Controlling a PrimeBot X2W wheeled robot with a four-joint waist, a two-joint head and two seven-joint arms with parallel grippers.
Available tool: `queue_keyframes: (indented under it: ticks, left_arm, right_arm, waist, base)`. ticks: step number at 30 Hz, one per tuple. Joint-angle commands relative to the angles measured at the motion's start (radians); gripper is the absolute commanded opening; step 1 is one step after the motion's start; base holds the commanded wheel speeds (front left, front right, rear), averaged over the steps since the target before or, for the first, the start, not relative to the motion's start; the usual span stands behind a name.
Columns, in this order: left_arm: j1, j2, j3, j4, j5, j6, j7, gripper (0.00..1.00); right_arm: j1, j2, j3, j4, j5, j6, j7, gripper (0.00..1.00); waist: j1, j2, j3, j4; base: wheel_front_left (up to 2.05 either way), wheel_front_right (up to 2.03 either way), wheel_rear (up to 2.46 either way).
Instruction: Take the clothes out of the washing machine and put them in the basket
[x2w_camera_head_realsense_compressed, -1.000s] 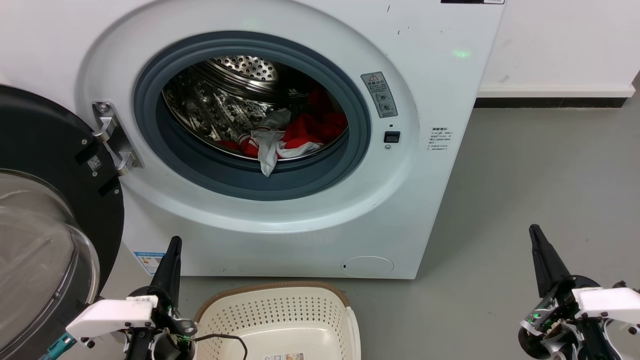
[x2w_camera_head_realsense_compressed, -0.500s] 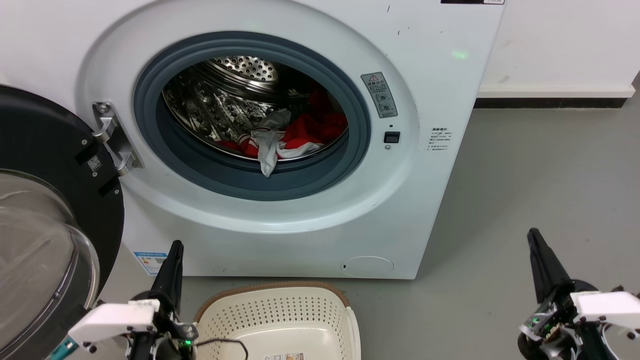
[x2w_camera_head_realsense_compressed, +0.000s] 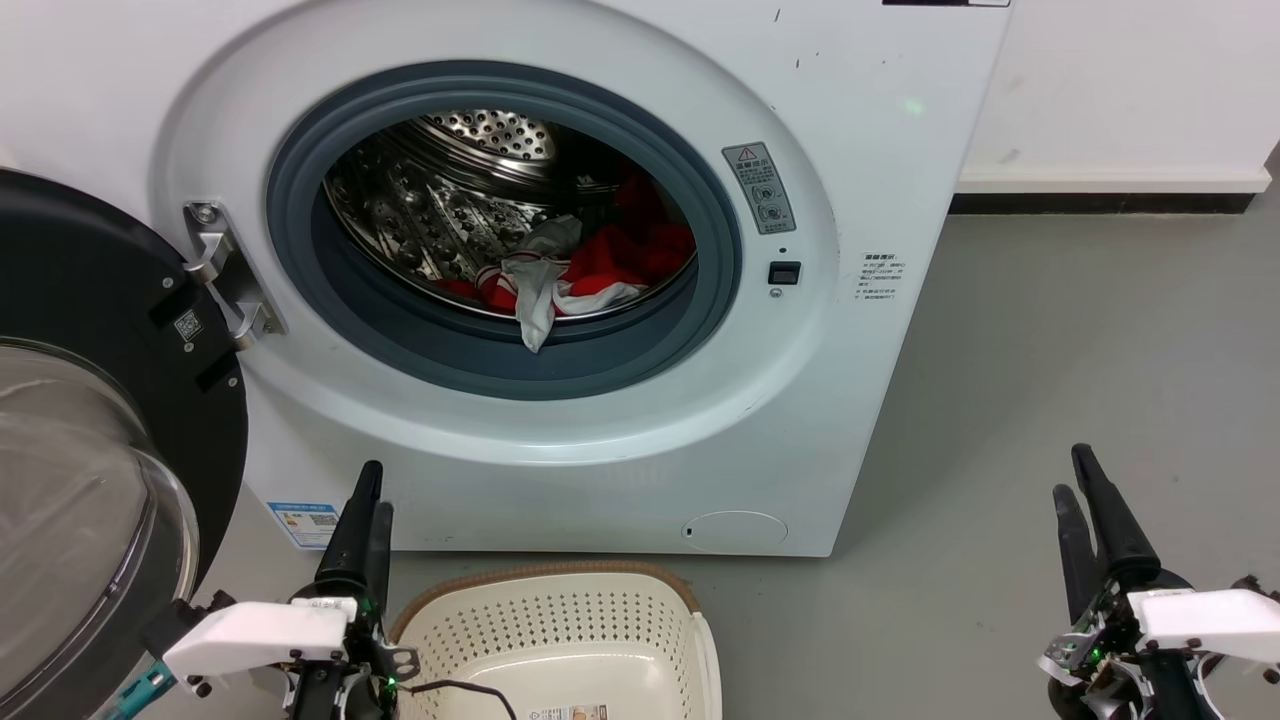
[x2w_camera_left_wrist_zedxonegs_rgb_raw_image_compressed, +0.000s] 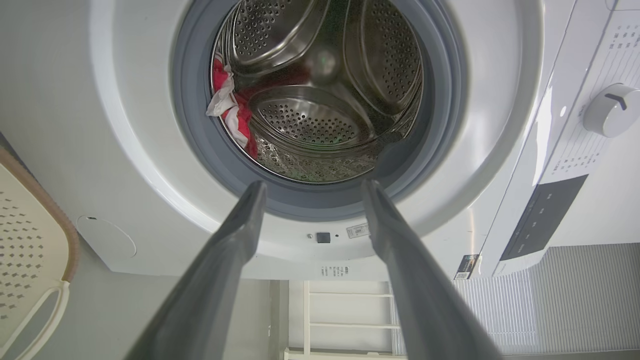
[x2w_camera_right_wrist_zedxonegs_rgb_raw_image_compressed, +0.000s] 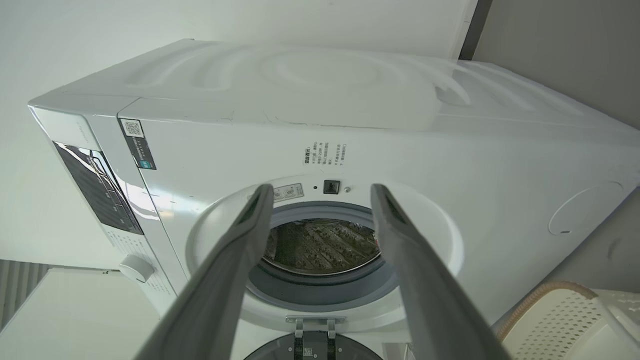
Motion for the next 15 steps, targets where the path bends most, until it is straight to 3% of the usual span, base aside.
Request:
queue_keyframes:
  ticks: [1,15]
  left_arm:
    - [-0.035,0.003,-0.006,-0.029,0.036,0.0,-0.012,1.0]
    - [-0.048,0.003,-0.041,-0.09,0.356,0.0,-0.071,1.0]
  right_arm:
    - [-0.009,-0.001,0.002,-0.029,-0.036,0.0,-0.011,1.0]
    - [0.003,0.0,0.016,-0.1,-0.401,0.0,-0.07,1.0]
  waist:
    - [0.0,0.0,0.0,0.0]
    - [0.0,0.0,0.003,0.0]
  base:
    - [0.0,0.0,0.0]
    - [0.0,0.0,0.0]
